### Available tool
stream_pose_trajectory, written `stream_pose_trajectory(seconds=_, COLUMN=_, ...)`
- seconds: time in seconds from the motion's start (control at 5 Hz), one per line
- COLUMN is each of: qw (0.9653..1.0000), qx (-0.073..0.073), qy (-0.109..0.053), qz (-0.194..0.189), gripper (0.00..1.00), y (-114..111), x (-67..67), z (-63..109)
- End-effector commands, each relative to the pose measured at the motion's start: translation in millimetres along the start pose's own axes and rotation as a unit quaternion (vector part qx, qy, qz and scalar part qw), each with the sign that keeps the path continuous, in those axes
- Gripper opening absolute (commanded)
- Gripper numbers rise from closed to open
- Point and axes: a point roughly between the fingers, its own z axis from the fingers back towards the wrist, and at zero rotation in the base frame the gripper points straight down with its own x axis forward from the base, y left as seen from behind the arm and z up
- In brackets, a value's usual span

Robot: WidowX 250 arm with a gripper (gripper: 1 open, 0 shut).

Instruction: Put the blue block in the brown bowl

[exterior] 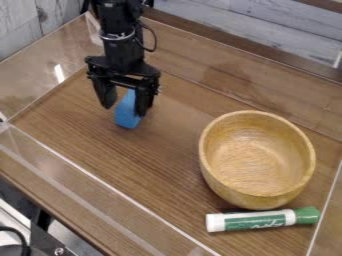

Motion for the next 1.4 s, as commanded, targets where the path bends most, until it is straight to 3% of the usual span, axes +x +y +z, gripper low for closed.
stream_pose_trajectory(seconds=0.0, qw=0.9996, qx=0.002, qy=-0.026, qz=0.005, gripper=1.00, y=4.7, x=9.8, z=10.5)
stream_pose_trajectory(seconds=0.4, qw=0.9996, qx=-0.002, qy=-0.029, qz=0.003, gripper=1.00, y=5.6, x=12.1, z=4.4)
stream_pose_trajectory(seconds=0.6, qw=0.9995, qx=-0.003, qy=-0.031, qz=0.002, gripper=0.00, y=5.6, x=13.3, z=0.0)
stream_pose_trajectory(seconds=1.2, qw=0.9994, qx=0.011, qy=-0.028, qz=-0.017, gripper=0.00, y=4.3, x=15.3, z=10.6)
